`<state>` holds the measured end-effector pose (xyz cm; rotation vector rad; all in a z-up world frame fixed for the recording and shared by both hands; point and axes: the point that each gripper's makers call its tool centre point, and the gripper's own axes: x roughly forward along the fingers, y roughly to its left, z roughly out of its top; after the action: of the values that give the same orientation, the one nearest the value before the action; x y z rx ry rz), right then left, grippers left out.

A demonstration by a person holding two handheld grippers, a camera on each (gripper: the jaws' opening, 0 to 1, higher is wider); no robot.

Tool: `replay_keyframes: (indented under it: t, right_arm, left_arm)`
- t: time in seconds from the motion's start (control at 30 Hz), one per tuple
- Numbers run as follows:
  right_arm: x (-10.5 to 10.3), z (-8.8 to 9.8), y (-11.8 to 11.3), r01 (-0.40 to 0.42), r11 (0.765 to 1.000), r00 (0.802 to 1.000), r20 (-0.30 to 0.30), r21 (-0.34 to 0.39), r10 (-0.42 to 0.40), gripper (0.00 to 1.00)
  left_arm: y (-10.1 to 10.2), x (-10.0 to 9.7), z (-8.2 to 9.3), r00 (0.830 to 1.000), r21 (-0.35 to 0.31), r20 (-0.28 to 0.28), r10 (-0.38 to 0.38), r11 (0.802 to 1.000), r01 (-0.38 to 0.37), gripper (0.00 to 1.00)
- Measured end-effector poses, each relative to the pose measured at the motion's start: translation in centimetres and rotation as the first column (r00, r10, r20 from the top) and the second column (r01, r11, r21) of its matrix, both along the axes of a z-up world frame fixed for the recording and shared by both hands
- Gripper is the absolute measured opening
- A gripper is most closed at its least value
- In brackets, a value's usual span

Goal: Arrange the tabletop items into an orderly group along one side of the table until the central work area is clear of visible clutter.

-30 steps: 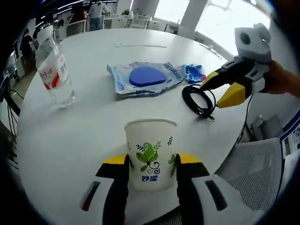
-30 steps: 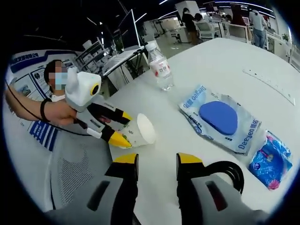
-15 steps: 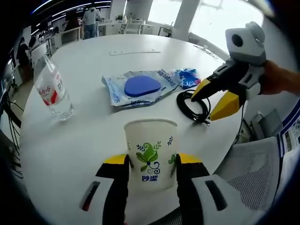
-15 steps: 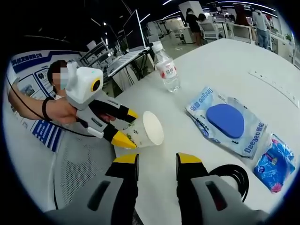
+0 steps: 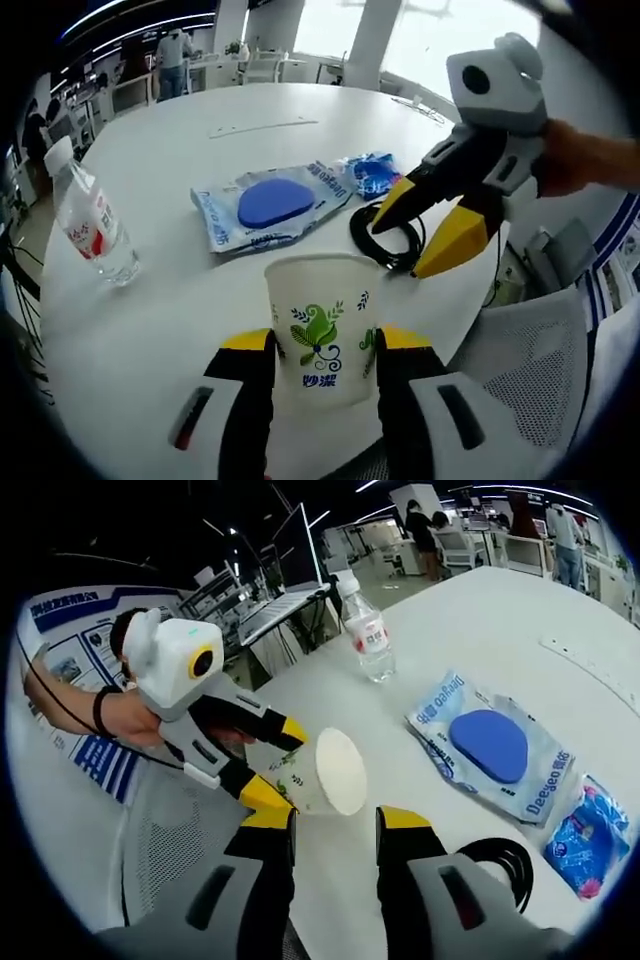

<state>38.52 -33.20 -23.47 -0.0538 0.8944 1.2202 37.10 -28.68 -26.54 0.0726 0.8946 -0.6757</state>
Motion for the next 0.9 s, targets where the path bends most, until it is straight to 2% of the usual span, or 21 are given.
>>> replay_keyframes:
  t: [0.5, 0.9]
  right_arm:
    - [-1.7, 0.3, 0.6, -0.055, 0.998, 0.998, -0.025, 0.030, 0.056, 0.27]
    - [-2.9, 1.1, 1.2, -0.110, 0.991, 0.993, -0.044, 0.073, 0.114, 0.13]
  left_arm:
    - [-2.5, -0.4, 1.5, 0.987, 0.021, 0.082, -0.135, 0.991, 0.134, 0.39]
    - [-3.6, -0.4, 2.0, 0.963, 0.062, 0.141, -0.230, 0.973, 0.223, 0.40]
